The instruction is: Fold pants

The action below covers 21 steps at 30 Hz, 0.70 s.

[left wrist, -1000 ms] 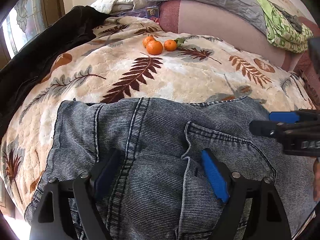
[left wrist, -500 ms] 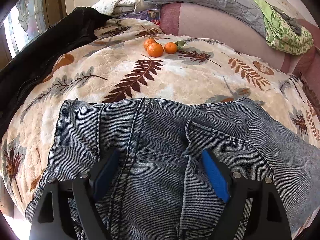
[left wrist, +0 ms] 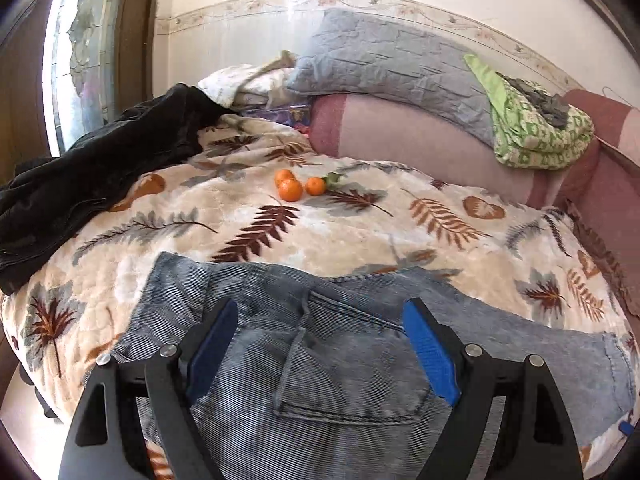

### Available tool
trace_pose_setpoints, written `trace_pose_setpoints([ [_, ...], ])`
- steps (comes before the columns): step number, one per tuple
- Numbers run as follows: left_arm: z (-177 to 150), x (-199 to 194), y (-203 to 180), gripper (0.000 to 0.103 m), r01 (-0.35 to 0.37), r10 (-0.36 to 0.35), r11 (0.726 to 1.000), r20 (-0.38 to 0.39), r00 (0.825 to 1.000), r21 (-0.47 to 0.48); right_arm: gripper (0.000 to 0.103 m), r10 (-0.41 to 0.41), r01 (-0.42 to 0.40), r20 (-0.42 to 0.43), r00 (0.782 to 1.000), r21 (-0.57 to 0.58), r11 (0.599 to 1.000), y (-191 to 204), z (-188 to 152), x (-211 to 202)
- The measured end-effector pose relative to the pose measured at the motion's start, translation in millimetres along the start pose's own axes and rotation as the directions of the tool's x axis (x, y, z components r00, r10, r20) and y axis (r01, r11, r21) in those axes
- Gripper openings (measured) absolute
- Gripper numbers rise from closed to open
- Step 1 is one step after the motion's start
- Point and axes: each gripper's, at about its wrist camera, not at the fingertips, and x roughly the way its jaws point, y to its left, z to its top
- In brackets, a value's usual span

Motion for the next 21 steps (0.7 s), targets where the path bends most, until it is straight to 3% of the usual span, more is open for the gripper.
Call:
trace_pose_setpoints([
  [4,-8.7,0.3,-61.2,0.085,0.106,-0.1,0.989,-0.064,0.993,0.107,0.076,-0.045,0.046,0.018,0.999,-0.025,0.999,14.7,7.5,29.3],
  [8,-22.7,1.7,-128.0,0.085,0.223,-0.2,0.955,-0.129,0.971,0.194,0.076,-0.083,0.086,0.042,0.996,-0.091,0.992,25.4,12.0,32.0],
  [10,-30.6,7.0,-164.3,0.085,0.246,-0.211,0.937,-0.158,0.965,0.249,0.076,-0.09,0.093,0.036,0.995,-0.1,0.991,24.5,14.2,35.0],
  [14,-40.2,26.6,-223.4,0.085,0.176,-0.117,0.92,-0.185,0.976,0.349,0.075,-0.127,0.129,0.022,0.992,-0.146,0.981,28.6,16.4,39.0],
  [17,-43.9,35.8,-247.7,0.085,0.198,-0.121,0.902,-0.216,0.969,0.384,0.075,-0.152,0.152,0.013,0.988,-0.18,0.972,31.4,16.1,41.0],
  [19,-58.3,48.8,-263.8,0.085,0.16,-0.052,0.863,-0.232,0.971,0.479,0.075,-0.158,0.157,0.009,0.987,-0.186,0.97,31.5,16.3,41.9],
  [20,-69.5,63.5,-270.0,0.085,0.128,0.023,0.838,-0.27,0.963,0.53,0.075,-0.161,0.16,0.007,0.987,-0.188,0.969,31.4,16.5,42.4],
  [21,-79.2,74.5,-270.9,0.088,0.126,0.052,0.827,-0.297,0.954,0.548,0.075,-0.165,0.164,0.007,0.986,-0.191,0.968,31.7,16.3,42.5],
])
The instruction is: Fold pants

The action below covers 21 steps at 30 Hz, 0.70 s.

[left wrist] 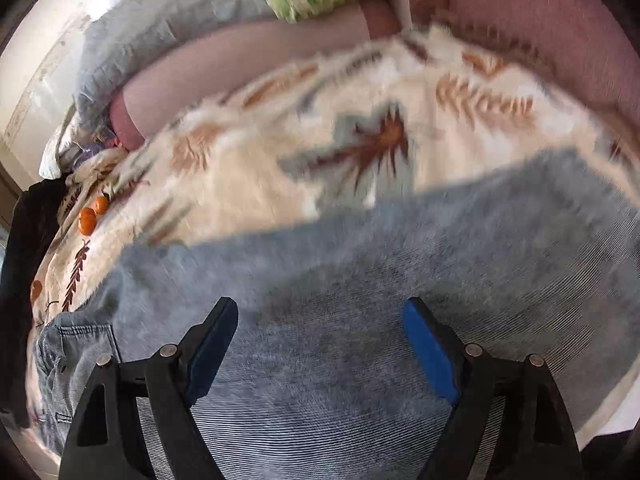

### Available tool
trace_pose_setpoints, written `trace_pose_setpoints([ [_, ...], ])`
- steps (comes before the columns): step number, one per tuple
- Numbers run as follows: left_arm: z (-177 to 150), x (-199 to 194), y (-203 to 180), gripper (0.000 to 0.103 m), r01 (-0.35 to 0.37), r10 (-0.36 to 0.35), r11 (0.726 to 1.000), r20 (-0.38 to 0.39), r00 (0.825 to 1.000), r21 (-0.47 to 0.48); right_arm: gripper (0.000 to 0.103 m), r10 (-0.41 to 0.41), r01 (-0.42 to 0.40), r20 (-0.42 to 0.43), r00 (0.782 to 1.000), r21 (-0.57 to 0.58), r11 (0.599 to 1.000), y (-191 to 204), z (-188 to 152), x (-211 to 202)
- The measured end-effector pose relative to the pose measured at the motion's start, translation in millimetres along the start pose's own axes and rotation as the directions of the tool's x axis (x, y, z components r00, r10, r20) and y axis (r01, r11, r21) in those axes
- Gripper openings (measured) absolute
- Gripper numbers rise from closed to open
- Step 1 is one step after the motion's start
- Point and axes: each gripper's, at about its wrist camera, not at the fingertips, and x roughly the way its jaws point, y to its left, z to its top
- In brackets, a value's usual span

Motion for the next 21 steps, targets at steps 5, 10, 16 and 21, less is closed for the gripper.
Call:
trace_pose_setpoints([
  [5,-2.6,-8.1,-7.2,0.09,-0.07,0.066,0.996,0.071,0.995,0.053,0.058,-0.095,0.095,-0.012,0.995,-0.055,0.994,8.6,0.0,2.6],
  [10,-8.8,-52.3,19.9,0.089,-0.013,0.015,1.0,0.171,0.985,-0.018,0.043,-0.113,0.112,-0.02,0.993,-0.064,0.992,2.3,0.7,1.1],
  [16,-30.9,-18.1,21.3,0.09,-0.04,0.037,0.998,0.063,0.997,0.053,0.043,-0.114,0.113,-0.026,0.993,-0.034,0.993,2.7,2.5,-0.2],
  [21,-28.2,-10.8,25.7,0.09,-0.011,0.012,1.0,0.049,0.999,-0.028,0.024,-0.174,0.174,0.008,0.985,-0.137,0.975,33.0,0.5,-2.6],
])
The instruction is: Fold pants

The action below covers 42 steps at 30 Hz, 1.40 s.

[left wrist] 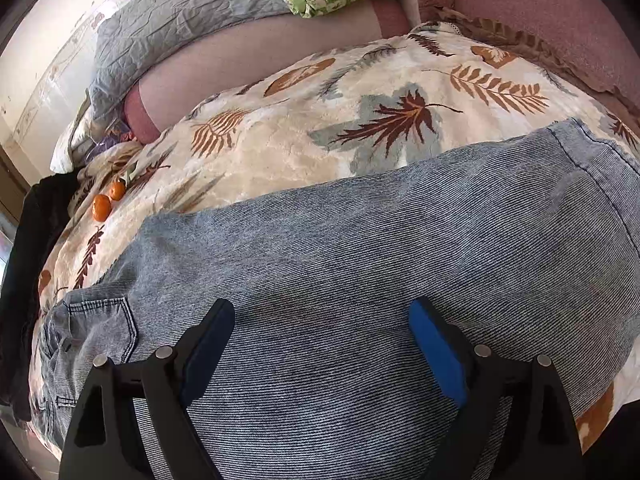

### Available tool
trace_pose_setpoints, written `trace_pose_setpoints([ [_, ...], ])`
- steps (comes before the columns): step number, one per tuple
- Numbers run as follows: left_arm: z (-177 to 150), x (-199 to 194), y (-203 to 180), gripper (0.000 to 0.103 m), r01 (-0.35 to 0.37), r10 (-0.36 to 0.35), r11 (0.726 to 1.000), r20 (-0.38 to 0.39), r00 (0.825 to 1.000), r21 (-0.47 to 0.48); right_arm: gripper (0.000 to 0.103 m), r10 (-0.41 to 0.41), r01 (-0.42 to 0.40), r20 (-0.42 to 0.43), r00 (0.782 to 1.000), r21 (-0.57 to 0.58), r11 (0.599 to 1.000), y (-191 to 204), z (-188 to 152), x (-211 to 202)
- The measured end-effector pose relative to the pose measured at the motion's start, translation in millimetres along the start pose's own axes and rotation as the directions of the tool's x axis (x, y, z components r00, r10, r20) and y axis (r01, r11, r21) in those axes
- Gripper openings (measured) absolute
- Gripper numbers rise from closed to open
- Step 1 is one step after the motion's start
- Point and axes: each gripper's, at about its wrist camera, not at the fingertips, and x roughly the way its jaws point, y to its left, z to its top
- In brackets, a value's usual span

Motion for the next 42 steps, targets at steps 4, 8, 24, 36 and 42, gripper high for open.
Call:
trace_pose_setpoints([
  [4,-0.4,4.9,20.8,0.089,0.133,-0.136,0.988,-0.021,0.991,-0.083,0.024,-0.046,0.06,0.097,0.994,-0.149,0.987,55.5,0.0,-28.9],
  [8,-9.2,-12.5,71.9,0.08,0.263,-0.26,0.923,0.048,0.964,-0.28,0.024,-0.03,0.088,0.17,0.985,-0.347,0.934,138.5,-15.5,-51.0],
  [24,-92.6,-54.8,253.6,0.08,0.15,-0.097,0.791,0.12,0.988,-0.593,0.062,0.232,-0.31,-0.215,0.949,-0.483,0.819,266.5,-158.2,81.3],
  [36,-65.9,-10.8,126.5,0.083,0.231,-0.252,0.93,-0.037,0.967,-0.287,0.07,0.418,-0.423,-0.1,0.903,-0.032,0.906,113.4,-105.5,59.8],
  [42,-57.7,-71.2,162.1,0.081,0.347,-0.338,0.837,0.098,0.936,-0.423,0.07,0.509,-0.511,-0.078,0.857,-0.004,0.859,96.2,-99.2,62.0],
])
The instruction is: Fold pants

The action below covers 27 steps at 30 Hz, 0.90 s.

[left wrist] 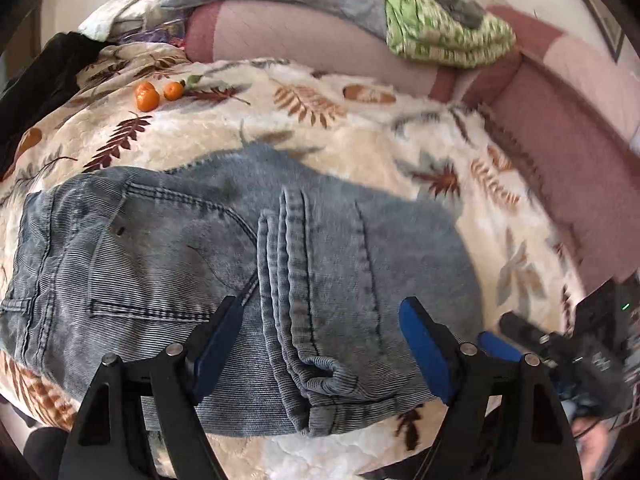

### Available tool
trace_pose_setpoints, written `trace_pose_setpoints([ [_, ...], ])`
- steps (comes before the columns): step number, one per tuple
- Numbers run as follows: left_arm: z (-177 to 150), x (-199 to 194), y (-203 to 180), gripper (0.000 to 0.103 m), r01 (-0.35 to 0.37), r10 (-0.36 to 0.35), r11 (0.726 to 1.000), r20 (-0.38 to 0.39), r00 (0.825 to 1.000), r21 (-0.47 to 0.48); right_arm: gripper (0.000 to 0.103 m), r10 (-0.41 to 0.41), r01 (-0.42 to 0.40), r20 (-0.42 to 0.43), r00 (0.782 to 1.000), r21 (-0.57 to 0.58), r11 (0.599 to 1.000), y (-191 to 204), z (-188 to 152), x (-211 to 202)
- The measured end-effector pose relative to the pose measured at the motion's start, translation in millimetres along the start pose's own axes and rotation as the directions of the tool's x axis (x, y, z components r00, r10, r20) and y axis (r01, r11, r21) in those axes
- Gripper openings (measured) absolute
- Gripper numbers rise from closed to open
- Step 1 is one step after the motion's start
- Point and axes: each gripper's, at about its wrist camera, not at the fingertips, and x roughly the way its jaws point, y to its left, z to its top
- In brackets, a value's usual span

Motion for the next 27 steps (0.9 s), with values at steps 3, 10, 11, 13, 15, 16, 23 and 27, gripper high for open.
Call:
trace_pose_setpoints([
  [3,2.9,-19.7,12.5,0.081,0.173,-0.177,0.974,-0.014,0.984,-0.143,0.07,0.029,-0.029,0.007,1.0,0.03,0.999,-4.7,0.5,-0.9],
  [10,-35.0,5.0,11.6,0.081,0.203,-0.255,0.927,-0.133,0.958,-0.315,0.07,0.059,-0.059,0.007,0.998,0.05,0.997,-6.9,0.8,1.2],
  [11,-38.7,9.6,12.1,0.081,0.183,-0.241,0.927,-0.147,0.959,-0.327,0.07,0.063,-0.063,0.006,0.998,0.052,0.997,-8.3,0.3,0.0],
  [13,-40.6,14.4,15.8,0.081,0.166,-0.233,0.919,-0.154,0.96,-0.357,0.07,0.072,-0.072,0.003,0.997,0.056,0.996,-9.0,0.6,-0.1],
  [15,-36.3,13.7,17.2,0.081,0.163,-0.232,0.913,-0.145,0.962,-0.374,0.07,0.078,-0.077,0.002,0.997,0.06,0.995,-9.8,0.5,-0.8],
  [16,-33.7,11.8,16.7,0.081,0.161,-0.228,0.912,-0.14,0.964,-0.376,0.07,0.078,-0.078,0.002,0.997,0.061,0.995,-9.3,0.5,-0.5],
  [23,-33.4,25.5,18.4,0.08,0.073,-0.151,0.921,-0.18,0.972,-0.382,0.07,0.075,-0.075,0.002,0.997,0.063,0.995,-9.2,0.4,-0.8],
  [27,-37.1,24.6,30.6,0.043,0.013,-0.094,0.915,-0.18,0.979,-0.404,0.07,0.077,-0.077,0.004,0.997,0.057,0.995,-9.4,-0.6,-1.1],
])
